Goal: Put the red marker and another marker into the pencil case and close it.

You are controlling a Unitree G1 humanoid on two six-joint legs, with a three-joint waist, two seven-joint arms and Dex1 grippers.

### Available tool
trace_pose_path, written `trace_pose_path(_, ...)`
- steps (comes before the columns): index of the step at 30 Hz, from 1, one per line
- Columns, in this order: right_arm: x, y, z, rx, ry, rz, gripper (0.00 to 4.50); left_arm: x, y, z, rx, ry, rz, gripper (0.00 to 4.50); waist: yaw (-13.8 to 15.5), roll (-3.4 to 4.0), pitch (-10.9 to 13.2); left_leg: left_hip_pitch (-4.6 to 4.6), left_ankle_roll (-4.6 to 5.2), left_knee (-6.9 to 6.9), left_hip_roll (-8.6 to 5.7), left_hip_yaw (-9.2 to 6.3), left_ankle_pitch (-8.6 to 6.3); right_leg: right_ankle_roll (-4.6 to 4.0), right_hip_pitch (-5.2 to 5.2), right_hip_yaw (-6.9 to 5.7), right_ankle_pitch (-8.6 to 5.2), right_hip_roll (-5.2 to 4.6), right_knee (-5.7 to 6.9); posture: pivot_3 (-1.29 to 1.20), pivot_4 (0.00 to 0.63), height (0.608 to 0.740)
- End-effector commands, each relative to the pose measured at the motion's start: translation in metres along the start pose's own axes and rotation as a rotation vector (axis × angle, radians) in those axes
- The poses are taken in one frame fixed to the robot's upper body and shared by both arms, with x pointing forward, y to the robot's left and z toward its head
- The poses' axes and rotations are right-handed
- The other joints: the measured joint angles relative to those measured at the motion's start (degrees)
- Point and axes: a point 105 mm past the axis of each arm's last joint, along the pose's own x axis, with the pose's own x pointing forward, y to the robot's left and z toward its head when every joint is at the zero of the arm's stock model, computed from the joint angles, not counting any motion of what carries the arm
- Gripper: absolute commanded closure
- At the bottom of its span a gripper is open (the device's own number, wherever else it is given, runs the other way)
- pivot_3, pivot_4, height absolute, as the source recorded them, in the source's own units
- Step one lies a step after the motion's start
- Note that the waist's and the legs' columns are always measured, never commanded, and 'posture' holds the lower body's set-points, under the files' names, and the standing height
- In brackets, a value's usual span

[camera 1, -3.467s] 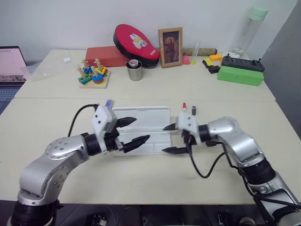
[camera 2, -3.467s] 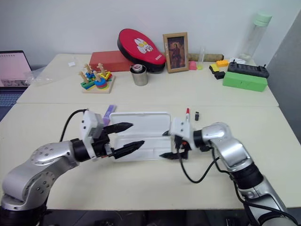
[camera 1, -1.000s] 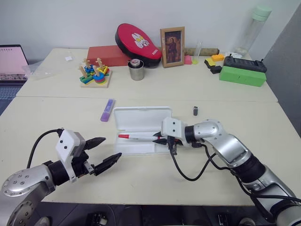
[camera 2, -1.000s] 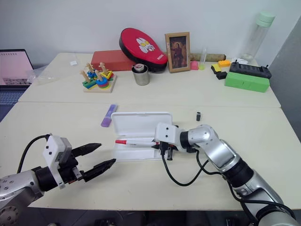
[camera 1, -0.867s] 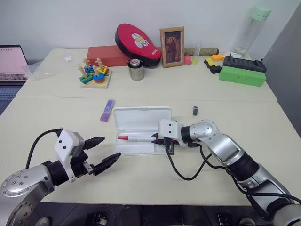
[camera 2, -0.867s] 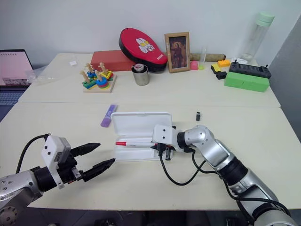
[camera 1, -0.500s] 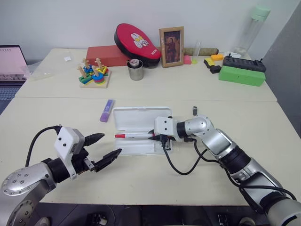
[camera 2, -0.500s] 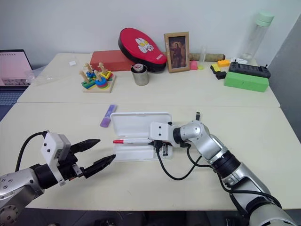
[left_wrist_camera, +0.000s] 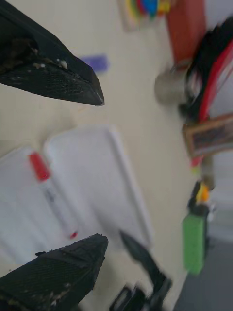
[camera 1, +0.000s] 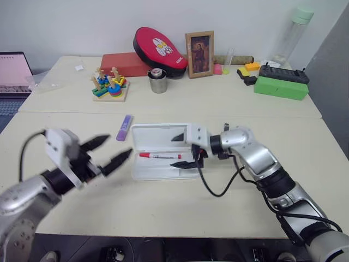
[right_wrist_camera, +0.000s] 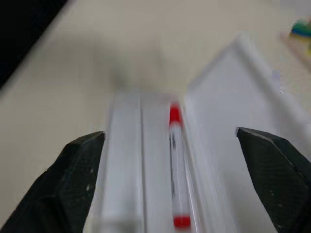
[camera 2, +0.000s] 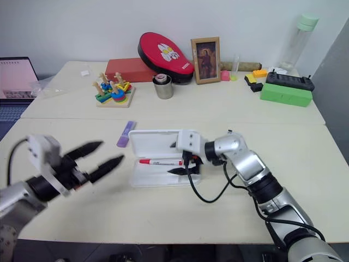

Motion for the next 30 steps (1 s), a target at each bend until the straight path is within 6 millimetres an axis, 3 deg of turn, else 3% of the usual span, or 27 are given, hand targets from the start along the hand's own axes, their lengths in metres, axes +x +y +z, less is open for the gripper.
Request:
trace_pose_path(1,-0.018,-0.01,0.061,0.0,-0.2,-0.036,0.02,0.003,0.042,0.008,-0.03,-0.009,0.231,0.0,0.06,-0.01,0.0,0.01,0.0,0.0,0.0,0.0,0.0,0.0,0.0,0.0,0.0,0.0,0.0,0.0,0.15,0.74)
trace_pose_path(6,-0.022,-0.029,0.077,0.003,-0.23,-0.146,0.02,0.015,0.063,-0.024,-0.051,0.154,0.298,0.0,-0.03,-0.03,-0.02,0.03,0.01,-0.04,0.0,0.0,0.0,0.0,-0.02,-0.02,0.0,0.01,0.0,0.0,0.15,0.74)
trace_pose_path(14,-0.025,-0.03,0.086,-0.007,-0.26,-0.192,0.02,0.048,0.07,-0.076,-0.098,0.338,0.287,0.0,0.08,-0.02,-0.01,-0.03,-0.01,-0.05,0.0,0.01,0.01,-0.01,-0.08,-0.01,0.0,0.01,0.01,0.0,0.15,0.74)
trace_pose_path(21,-0.03,-0.024,0.087,-0.006,-0.261,-0.192,0.02,0.078,0.074,-0.096,-0.071,0.389,0.261,0.0,0.05,-0.02,-0.01,-0.03,-0.02,-0.05,0.0,0.01,0.02,-0.01,-0.1,-0.03,0.0,0.01,0.07,0.0,0.15,0.74)
trace_pose_path(29,-0.032,-0.023,0.085,-0.008,-0.249,-0.199,0.02,0.099,0.056,-0.113,-0.09,0.443,0.184,0.0,-0.06,-0.02,-0.02,-0.03,-0.03,-0.04,0.0,0.01,0.02,-0.01,-0.1,-0.03,0.0,0.01,0.11,0.0,0.15,0.74)
trace_pose_path(30,-0.032,-0.023,0.085,-0.007,-0.249,-0.199,0.0,0.099,0.054,-0.115,-0.091,0.451,0.177,0.19,-0.05,-0.02,-0.02,-0.03,-0.03,-0.04,0.0,0.01,0.02,-0.01,-0.1,-0.02,0.0,0.01,0.12,0.0,0.15,0.74)
